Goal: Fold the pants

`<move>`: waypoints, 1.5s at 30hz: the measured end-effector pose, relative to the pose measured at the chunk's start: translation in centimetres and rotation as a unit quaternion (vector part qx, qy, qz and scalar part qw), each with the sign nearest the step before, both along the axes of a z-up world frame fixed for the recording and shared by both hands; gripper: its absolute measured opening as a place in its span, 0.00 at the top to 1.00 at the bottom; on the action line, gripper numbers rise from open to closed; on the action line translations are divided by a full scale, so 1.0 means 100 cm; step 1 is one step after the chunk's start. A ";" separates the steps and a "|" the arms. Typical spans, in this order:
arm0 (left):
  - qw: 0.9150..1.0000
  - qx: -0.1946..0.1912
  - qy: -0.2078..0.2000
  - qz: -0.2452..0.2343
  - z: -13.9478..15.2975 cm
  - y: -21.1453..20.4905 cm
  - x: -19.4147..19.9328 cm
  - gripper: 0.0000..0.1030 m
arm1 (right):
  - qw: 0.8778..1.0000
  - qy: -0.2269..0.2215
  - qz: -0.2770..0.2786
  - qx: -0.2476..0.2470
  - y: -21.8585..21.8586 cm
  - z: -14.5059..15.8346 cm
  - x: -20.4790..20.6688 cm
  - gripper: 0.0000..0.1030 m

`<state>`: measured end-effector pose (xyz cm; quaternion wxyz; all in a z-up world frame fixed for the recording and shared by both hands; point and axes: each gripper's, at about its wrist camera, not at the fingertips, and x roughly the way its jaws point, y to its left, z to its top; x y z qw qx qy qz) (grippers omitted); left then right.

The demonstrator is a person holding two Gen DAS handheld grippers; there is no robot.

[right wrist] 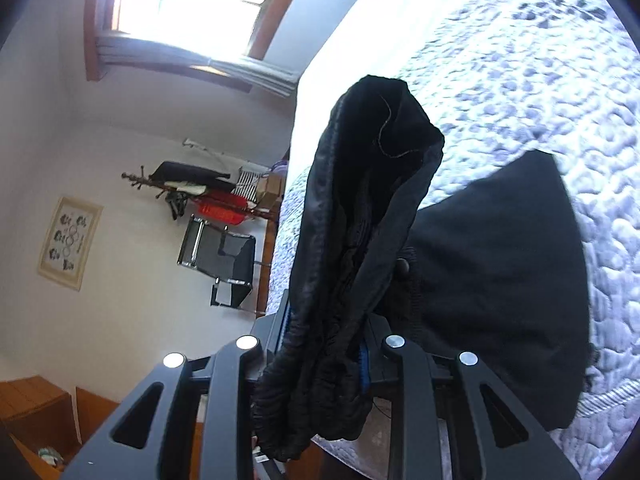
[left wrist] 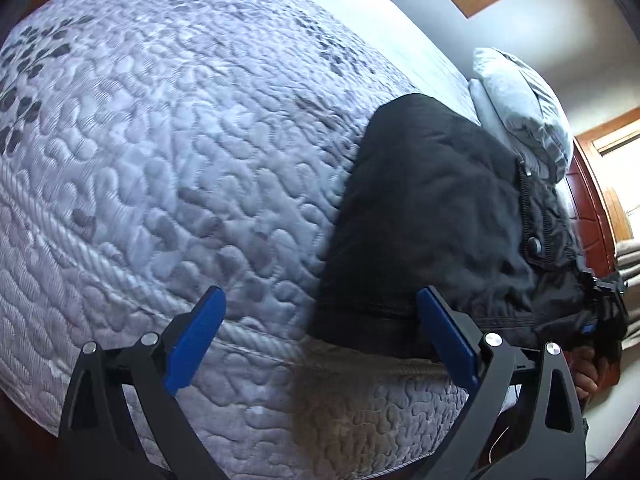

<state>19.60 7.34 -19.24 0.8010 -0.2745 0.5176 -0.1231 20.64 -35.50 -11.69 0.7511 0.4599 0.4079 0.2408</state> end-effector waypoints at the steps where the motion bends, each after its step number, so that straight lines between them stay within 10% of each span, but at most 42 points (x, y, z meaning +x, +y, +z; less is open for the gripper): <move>1: 1.000 0.002 -0.002 -0.005 0.002 -0.002 0.000 0.07 | 1.000 0.004 -0.006 0.004 -0.005 -0.005 -0.001 0.74; 18: 0.999 0.017 0.003 -0.035 0.000 -0.029 0.005 0.07 | 0.994 0.080 -0.057 0.044 -0.030 -0.098 0.000 0.74; 27: 0.999 0.017 0.008 -0.045 -0.006 -0.035 0.004 0.07 | 0.996 0.066 -0.059 0.006 -0.052 -0.095 -0.033 0.43; 36: 0.998 0.031 0.008 -0.049 -0.008 -0.040 -0.001 0.06 | 0.995 0.066 -0.066 0.030 -0.055 -0.104 -0.068 0.43; 39: 0.998 0.041 0.005 -0.056 -0.008 -0.045 -0.005 0.06 | 0.995 0.070 -0.065 0.008 -0.049 -0.106 -0.068 0.63; 45: 0.998 0.044 0.011 -0.052 -0.009 -0.047 -0.006 0.06 | 0.996 0.065 -0.068 -0.002 -0.055 -0.101 -0.070 0.70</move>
